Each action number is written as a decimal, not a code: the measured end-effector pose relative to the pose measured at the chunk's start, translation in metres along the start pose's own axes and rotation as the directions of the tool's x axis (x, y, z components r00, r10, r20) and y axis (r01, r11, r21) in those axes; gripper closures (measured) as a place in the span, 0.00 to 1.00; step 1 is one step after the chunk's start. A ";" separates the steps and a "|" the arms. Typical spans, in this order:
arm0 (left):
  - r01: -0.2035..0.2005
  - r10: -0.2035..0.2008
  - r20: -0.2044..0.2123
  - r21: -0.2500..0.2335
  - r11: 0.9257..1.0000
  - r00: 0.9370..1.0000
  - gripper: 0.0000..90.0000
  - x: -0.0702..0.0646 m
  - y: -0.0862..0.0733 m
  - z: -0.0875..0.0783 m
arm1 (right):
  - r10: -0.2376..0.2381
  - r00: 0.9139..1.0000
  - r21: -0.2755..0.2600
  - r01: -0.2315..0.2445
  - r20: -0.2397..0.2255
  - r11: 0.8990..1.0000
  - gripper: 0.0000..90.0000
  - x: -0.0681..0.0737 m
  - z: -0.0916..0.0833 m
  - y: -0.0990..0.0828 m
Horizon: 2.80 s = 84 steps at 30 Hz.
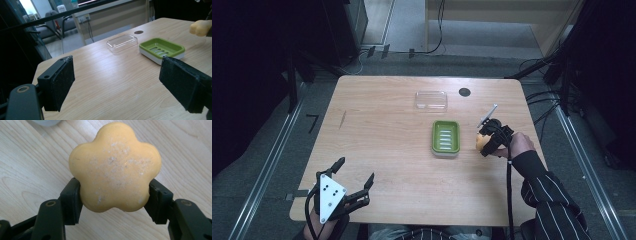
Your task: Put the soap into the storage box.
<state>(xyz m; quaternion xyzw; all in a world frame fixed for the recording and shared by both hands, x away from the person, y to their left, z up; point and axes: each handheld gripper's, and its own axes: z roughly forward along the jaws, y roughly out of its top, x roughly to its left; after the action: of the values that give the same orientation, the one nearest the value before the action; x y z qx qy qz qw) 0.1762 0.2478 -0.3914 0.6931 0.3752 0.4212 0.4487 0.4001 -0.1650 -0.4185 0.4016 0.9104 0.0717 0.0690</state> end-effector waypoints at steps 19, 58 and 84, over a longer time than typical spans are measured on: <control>-0.001 0.001 0.002 0.005 1.000 1.000 0.15 0.000 0.000 0.000 | -0.012 1.000 -0.053 0.013 0.017 0.999 0.45 0.000 -0.005 0.013; 0.001 -0.001 -0.003 0.003 1.000 1.000 0.15 0.000 0.000 -0.001 | -0.038 0.998 -0.158 0.045 0.045 0.986 0.45 0.011 -0.014 0.037; 0.000 0.000 0.000 0.002 1.000 1.000 0.15 0.000 0.000 -0.001 | -0.061 0.998 -0.224 0.067 0.033 0.972 0.45 0.026 -0.010 0.059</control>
<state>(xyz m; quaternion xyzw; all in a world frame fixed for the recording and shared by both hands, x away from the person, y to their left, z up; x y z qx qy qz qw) 0.1756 0.2482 -0.3916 0.6936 0.3758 0.4208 0.4479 0.4238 -0.1075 -0.3992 0.3624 0.9080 0.1669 0.1281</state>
